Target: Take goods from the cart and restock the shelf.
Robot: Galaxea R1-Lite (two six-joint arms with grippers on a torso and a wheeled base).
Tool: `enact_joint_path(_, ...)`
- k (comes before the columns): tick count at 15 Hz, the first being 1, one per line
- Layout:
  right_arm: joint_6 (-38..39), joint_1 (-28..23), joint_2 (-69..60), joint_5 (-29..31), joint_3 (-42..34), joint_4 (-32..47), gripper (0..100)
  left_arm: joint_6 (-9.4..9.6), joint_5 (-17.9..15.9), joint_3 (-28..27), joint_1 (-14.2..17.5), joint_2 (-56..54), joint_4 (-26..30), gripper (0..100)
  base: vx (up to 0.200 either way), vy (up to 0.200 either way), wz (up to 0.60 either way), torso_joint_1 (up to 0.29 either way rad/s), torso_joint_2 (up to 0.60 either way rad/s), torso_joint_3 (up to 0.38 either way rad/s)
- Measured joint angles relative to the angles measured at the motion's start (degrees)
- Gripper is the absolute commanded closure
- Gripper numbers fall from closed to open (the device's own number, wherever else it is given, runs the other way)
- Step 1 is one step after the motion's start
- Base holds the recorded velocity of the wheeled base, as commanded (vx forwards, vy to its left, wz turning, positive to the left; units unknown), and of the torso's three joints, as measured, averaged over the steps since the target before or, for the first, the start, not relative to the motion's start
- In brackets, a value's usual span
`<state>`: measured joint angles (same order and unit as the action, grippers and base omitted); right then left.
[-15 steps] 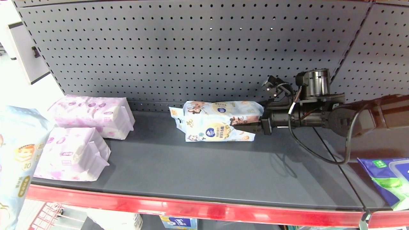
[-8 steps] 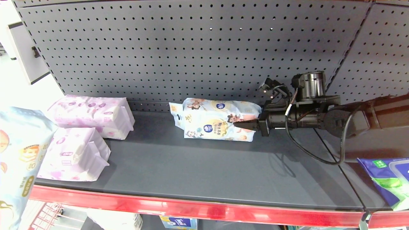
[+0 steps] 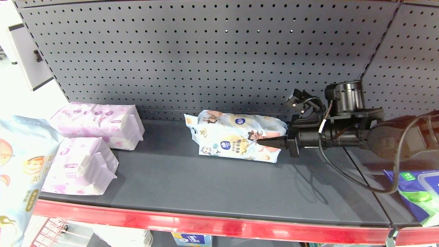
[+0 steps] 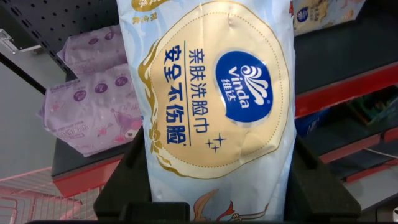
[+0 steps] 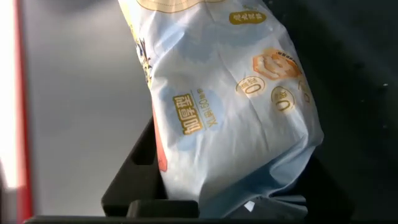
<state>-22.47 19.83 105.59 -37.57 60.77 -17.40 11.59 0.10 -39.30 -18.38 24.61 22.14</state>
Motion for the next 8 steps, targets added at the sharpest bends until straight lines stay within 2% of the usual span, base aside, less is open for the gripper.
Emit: enact_joint_path(8,-0.2,3.9,-10.1,2.8,-11.7,-0.1,100,0.00,-1.0,-0.2,0.0,1.4,-1.7,100,0.000,0.000,0.00,0.000,0.00,0.000)
